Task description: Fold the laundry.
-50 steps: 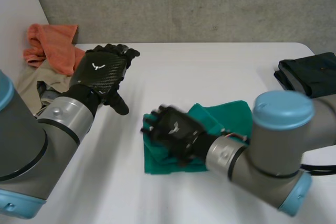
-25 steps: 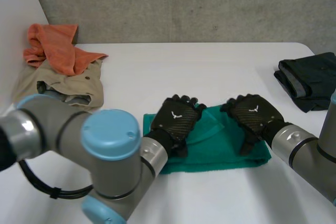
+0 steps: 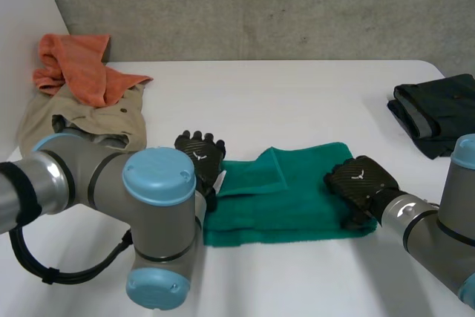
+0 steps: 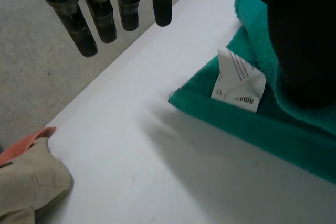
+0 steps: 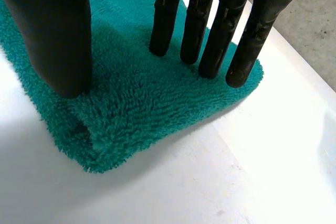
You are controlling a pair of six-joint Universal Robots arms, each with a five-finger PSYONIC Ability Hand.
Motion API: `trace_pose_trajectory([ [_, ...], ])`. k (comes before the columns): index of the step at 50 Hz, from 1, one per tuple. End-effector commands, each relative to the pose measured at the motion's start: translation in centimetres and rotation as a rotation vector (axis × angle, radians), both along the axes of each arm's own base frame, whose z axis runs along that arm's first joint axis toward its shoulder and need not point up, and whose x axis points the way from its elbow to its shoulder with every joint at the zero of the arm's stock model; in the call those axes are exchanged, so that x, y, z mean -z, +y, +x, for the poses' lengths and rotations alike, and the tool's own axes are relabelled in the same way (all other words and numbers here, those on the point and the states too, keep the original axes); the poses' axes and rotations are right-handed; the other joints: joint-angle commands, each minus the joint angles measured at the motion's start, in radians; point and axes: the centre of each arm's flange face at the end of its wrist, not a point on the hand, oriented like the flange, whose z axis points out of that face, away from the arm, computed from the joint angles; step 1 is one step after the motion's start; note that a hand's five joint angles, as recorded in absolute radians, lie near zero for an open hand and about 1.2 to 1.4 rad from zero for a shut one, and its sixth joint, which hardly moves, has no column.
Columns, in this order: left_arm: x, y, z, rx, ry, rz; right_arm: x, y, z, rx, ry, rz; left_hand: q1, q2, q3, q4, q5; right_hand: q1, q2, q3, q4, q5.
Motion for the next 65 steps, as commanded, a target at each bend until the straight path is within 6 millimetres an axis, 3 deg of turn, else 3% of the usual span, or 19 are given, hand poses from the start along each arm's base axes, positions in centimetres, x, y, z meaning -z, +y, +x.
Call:
trace_pose_trajectory([
  [1, -1.1, 0.7, -1.1, 0.039, 0.037, -0.026, 0.1, -0.1, -0.2, 0.006, 0.001, 0.0, 0.003, 0.003, -0.001, 0.006, -0.01, 0.202, 0.119, 0.109, 0.115, 0.134],
  [6, -1.7, 0.5, -2.5, 0.124, 0.076, -0.04, 0.2, 0.0, -0.3, 0.007, 0.002, 0.004, -0.009, -0.009, -0.013, -0.005, -0.022, 0.202, 0.119, 0.109, 0.115, 0.134],
  [15, 0.6, 0.1, -4.4, 0.233, 0.074, -0.003, 0.4, -0.1, -0.7, 0.018, 0.002, 0.013, -0.009, -0.009, -0.013, -0.005, -0.022, 0.202, 0.119, 0.109, 0.115, 0.134],
  [22, 1.6, -2.0, -5.2, 0.193, 0.079, -0.025, 0.4, -0.2, -0.8, 0.02, 0.002, 0.012, 0.009, 0.009, 0.005, 0.012, -0.004, 0.202, 0.119, 0.109, 0.115, 0.134],
  [28, 0.2, -7.6, -1.4, -0.099, 0.081, -0.101, 0.5, -0.1, -0.8, 0.024, 0.004, 0.014, 0.012, 0.012, 0.008, 0.015, -0.001, 0.202, 0.119, 0.109, 0.115, 0.134],
  [31, 0.1, -8.4, -0.3, -0.145, 0.074, -0.104, 0.6, -0.1, -1.0, 0.03, 0.005, 0.019, 0.009, 0.009, 0.005, 0.012, -0.004, 0.202, 0.119, 0.109, 0.115, 0.134],
  [35, 0.1, -7.4, -0.1, -0.113, 0.062, -0.077, 0.8, -0.3, -1.5, 0.044, 0.01, 0.012, -0.006, -0.006, -0.01, -0.003, -0.019, 0.217, 0.133, 0.123, 0.129, 0.149],
  [39, 0.1, -5.2, -0.6, -0.037, 0.061, -0.047, 0.9, -0.6, -1.8, 0.05, 0.024, -0.003, -0.009, -0.009, -0.013, -0.005, -0.022, 0.325, 0.241, 0.232, 0.238, 0.257],
  [45, -0.6, -3.0, -0.9, 0.01, 0.064, -0.034, 0.9, -0.9, -2.3, 0.056, 0.058, -0.014, -0.012, -0.011, -0.016, -0.008, -0.025, 0.826, 0.743, 0.733, 0.739, 0.759],
  [52, -1.5, -1.9, 0.2, 0.011, 0.059, -0.026, 0.5, -1.3, -3.5, 0.074, 0.121, -0.052, -0.012, -0.011, -0.016, -0.008, -0.025, 0.835, 0.752, 0.742, 0.748, 0.768],
  [62, -3.3, -0.6, 1.5, 0.008, 0.07, -0.037, -2.6, -3.0, -3.7, 0.066, 0.33, -0.272, -0.015, -0.014, -0.019, -0.011, -0.028, 0.835, 0.752, 0.742, 0.748, 0.768],
  [64, -3.9, -0.4, 1.9, 0.004, 0.077, -0.045, -3.3, -2.8, -2.8, 0.026, 0.361, -0.322, -0.015, -0.014, -0.019, -0.011, -0.028, 0.835, 0.752, 0.742, 0.748, 0.768],
  [65, -4.1, -0.3, 2.0, 0.004, 0.08, -0.049, -3.8, -2.2, -1.3, -0.028, 0.368, -0.367, -0.015, -0.014, -0.019, -0.011, -0.028, 0.835, 0.752, 0.742, 0.748, 0.768],
])
